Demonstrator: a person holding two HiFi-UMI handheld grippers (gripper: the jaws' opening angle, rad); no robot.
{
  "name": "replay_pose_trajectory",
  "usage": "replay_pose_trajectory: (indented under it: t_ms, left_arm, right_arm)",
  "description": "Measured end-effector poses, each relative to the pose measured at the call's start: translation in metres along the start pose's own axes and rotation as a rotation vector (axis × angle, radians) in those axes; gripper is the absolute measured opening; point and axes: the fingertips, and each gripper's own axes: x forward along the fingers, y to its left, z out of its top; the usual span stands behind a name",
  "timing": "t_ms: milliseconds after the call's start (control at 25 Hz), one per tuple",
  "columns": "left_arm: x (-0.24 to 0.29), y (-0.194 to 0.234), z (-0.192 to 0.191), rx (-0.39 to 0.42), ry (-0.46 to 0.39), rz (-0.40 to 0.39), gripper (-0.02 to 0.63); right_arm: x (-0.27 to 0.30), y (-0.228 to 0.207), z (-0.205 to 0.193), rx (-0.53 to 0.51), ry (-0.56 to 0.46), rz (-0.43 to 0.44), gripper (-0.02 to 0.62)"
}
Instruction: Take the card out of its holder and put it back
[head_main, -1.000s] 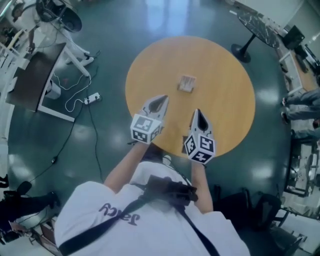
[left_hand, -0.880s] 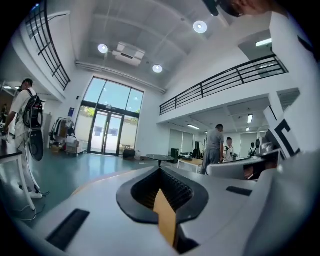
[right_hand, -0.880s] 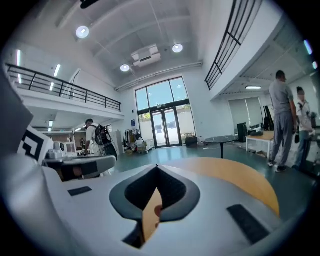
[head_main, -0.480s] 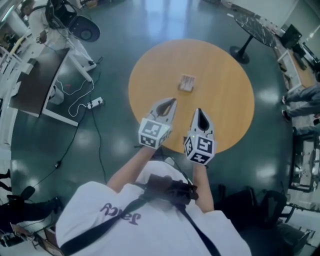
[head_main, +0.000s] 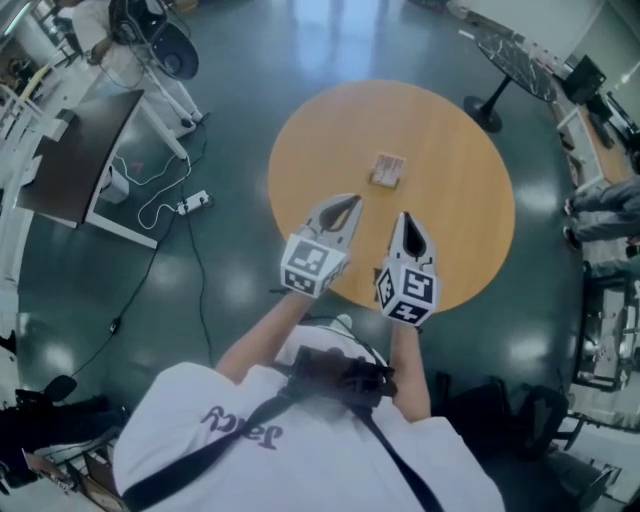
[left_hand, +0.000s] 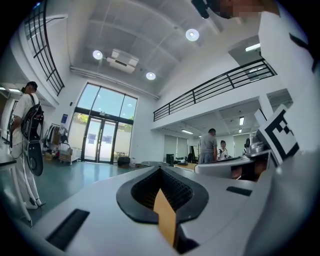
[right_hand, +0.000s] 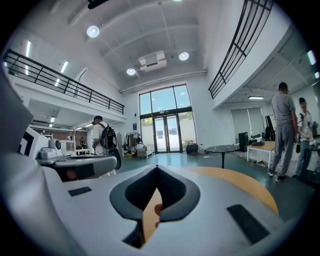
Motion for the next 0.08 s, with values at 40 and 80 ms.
replay_pose_trajectory:
  t_ms: [40,80]
  left_arm:
    - [-0.0022,0.0043,0.0009,-0.001,0.001,-0.003,0.012]
    - [-0.0045,0.0086,0.0017,-0.001,0.003,-0.005,0.012]
  right_arm:
    - [0.0027,0.0049,0.0000,0.002,0.003,0.002,0.015]
    - [0.0055,0.0097,0.0000,0.004,0.006,0.003,0.015]
